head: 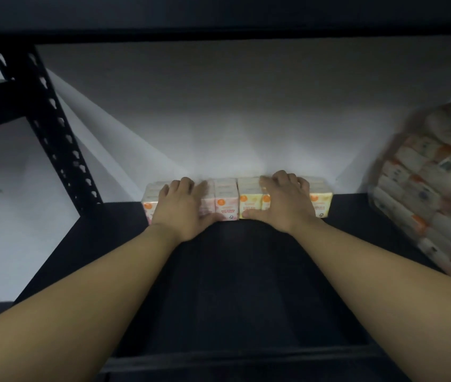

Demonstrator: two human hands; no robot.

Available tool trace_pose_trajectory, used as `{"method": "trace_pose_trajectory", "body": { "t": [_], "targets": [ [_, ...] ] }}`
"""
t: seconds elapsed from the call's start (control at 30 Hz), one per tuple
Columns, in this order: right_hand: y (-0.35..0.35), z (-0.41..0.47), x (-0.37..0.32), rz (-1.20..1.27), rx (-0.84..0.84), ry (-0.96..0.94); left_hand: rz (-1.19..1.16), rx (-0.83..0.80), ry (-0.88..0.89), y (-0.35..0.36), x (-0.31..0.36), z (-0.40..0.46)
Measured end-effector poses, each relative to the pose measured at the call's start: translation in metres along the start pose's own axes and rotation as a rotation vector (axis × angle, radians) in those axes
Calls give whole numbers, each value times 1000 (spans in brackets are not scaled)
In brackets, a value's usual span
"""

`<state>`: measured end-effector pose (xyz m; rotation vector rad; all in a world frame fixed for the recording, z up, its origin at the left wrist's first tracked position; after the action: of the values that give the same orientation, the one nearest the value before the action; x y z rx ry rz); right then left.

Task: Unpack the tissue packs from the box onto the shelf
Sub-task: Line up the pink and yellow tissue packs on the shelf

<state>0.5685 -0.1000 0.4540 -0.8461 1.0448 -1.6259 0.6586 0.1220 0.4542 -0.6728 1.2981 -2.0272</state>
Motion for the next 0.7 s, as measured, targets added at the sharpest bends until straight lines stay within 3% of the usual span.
{"method": "trace_pose_trajectory", "body": {
  "t": [0.3, 0.7],
  "targets": [
    [-21, -56, -9, 81, -123, 9, -108, -98, -11, -27, 9, -65],
    [-62, -209, -94, 193, -206, 67, -255, -157, -45, -57, 19, -204]
  ]
}}
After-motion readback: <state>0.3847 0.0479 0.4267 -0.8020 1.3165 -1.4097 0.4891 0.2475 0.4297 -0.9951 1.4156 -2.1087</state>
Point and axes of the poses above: each hand's wrist, its own z-axis towards the middle knuckle, its own y-axis out of the palm, x = y × z, the point moved 6 cm from there along z, towards the middle knuckle, and after that the axes turned 7 degrees about -z, right-handed, at the moved point
